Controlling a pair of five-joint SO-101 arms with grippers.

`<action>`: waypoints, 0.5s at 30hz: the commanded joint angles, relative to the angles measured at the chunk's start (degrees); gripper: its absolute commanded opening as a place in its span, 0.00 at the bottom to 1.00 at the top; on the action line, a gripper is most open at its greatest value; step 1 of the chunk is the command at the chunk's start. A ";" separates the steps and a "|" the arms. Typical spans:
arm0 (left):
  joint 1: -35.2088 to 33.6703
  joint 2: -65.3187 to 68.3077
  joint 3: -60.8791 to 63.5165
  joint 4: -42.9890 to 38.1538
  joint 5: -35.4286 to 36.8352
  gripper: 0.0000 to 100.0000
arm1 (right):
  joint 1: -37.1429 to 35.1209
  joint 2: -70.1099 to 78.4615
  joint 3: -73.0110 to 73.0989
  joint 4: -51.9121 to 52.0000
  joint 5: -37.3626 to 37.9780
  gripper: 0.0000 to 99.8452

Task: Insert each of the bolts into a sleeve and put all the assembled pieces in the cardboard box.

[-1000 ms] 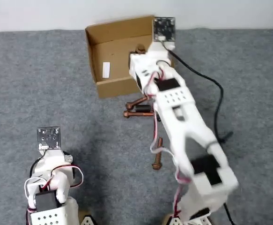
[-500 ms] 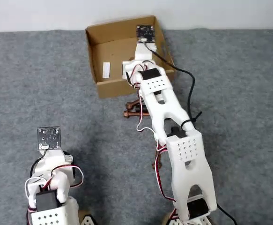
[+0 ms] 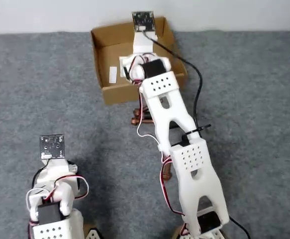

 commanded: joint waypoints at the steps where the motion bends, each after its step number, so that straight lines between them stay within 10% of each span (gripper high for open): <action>1: -0.26 -0.09 -0.40 -0.44 0.53 0.00 | -0.40 -1.27 -8.53 8.57 -0.35 0.20; 15: -0.35 -0.09 -0.31 -0.44 0.53 0.00 | -0.13 -1.45 -21.36 32.66 9.93 0.20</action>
